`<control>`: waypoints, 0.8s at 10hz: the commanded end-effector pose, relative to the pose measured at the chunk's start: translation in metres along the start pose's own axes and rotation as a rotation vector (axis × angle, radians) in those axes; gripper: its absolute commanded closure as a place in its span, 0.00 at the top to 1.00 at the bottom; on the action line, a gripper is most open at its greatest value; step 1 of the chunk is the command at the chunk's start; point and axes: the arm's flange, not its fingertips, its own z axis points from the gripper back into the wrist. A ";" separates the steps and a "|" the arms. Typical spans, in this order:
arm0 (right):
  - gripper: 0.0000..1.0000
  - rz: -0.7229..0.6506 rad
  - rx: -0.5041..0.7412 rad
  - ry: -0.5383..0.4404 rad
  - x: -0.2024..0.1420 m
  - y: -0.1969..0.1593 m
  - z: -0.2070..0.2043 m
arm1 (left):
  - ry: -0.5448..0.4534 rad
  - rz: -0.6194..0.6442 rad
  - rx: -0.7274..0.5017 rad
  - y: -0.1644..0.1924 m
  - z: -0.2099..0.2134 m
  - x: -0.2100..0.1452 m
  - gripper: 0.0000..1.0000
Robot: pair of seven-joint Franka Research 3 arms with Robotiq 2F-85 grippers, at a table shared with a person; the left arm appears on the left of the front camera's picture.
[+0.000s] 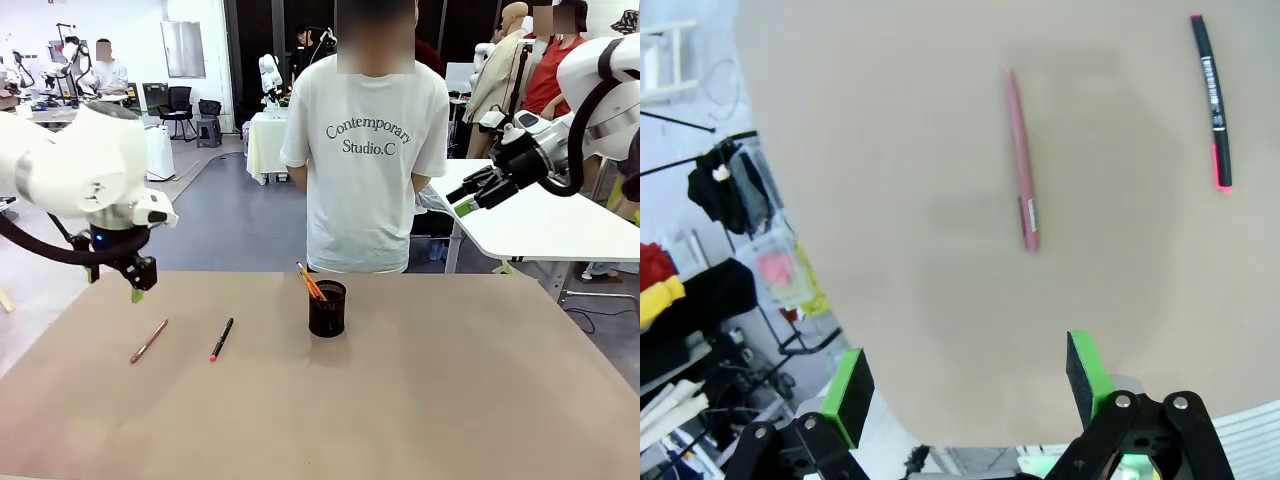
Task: Place the pens into the pen holder.
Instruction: Pick up a writing instrument from the table and place it into the Pen holder.
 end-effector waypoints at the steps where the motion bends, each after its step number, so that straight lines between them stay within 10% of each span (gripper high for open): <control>1: 1.00 0.003 -0.002 -0.001 0.002 0.001 0.001 | -0.034 -0.067 -0.056 0.001 -0.016 0.013 1.00; 6: 1.00 0.003 -0.002 -0.001 0.002 0.001 0.001 | 0.037 -0.093 -0.253 0.018 -0.053 0.018 1.00; 8: 1.00 0.003 -0.002 -0.001 0.002 0.001 0.001 | 0.072 -0.013 -0.157 0.001 -0.065 0.018 1.00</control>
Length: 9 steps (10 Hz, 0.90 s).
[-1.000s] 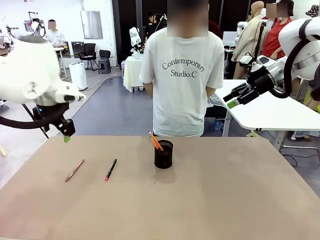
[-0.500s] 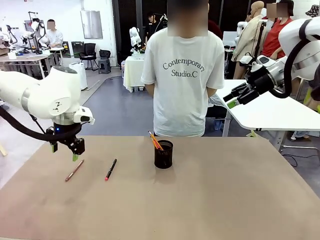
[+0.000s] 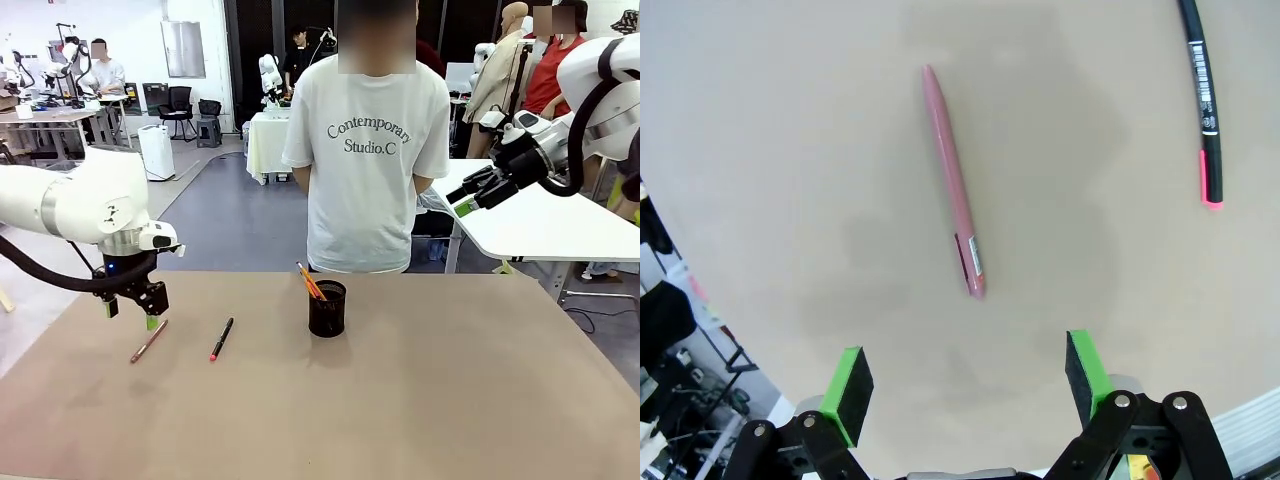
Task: Place the pens into the pen holder.
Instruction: Pick up a writing instrument from the table and place it into the Pen holder.
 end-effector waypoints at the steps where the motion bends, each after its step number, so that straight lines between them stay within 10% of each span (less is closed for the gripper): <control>1: 1.00 0.003 -0.002 -0.001 0.002 0.001 0.001 | 0.005 0.025 0.037 -0.004 -0.001 -0.001 1.00; 9: 1.00 0.003 -0.002 -0.001 0.002 0.001 0.001 | -0.099 0.140 -0.034 -0.008 -0.045 0.045 1.00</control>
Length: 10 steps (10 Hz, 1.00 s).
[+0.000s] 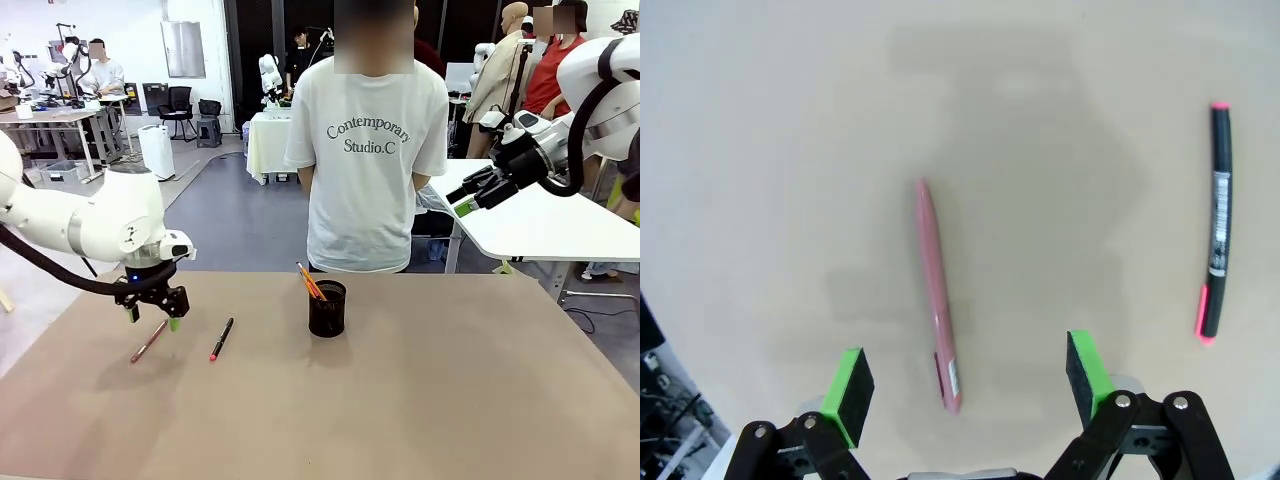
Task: Place the pens into the pen holder.
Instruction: Pick up a writing instrument from the table and place it into the Pen holder.
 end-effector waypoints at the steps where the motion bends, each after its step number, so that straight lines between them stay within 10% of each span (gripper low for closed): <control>1: 1.00 0.003 -0.002 -0.001 0.002 0.001 0.001 | 0.010 0.037 -0.015 0.002 -0.008 0.007 1.00; 10: 1.00 0.003 -0.002 -0.001 0.002 0.001 0.001 | -0.011 0.076 -0.047 0.017 -0.033 0.025 0.93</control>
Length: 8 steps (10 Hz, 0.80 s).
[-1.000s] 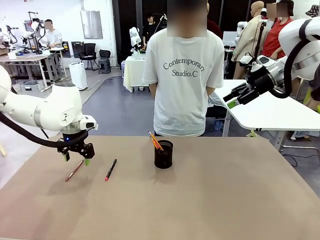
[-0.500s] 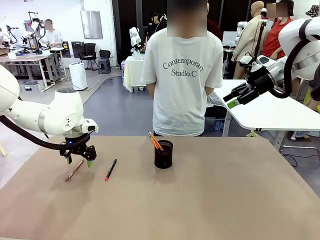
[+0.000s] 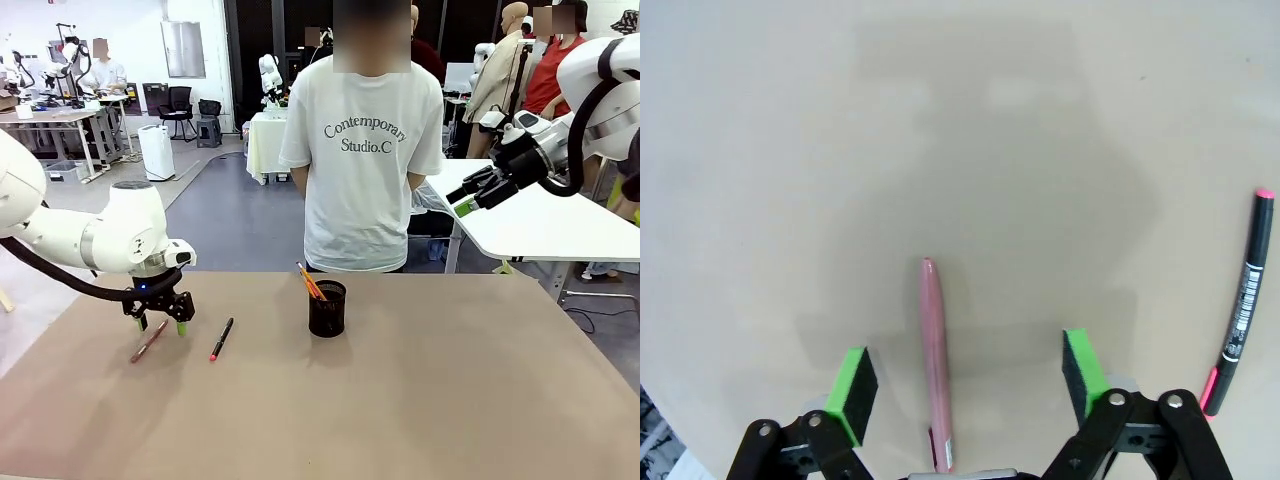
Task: Place the pens into the pen holder.
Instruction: Pick up a writing instrument from the table and place it into the Pen holder.
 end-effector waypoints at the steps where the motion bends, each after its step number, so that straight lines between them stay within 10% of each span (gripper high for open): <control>1: 1.00 0.003 -0.002 -0.001 0.002 0.001 0.001 | -0.015 -0.006 -0.006 0.008 0.002 0.007 0.74; 5: 1.00 0.003 -0.002 -0.001 0.002 0.001 0.001 | -0.009 -0.004 0.000 0.009 0.003 0.005 0.00; 8: 1.00 0.003 -0.002 -0.001 0.002 0.001 0.001 | -0.005 -0.002 0.010 0.010 0.006 0.004 0.00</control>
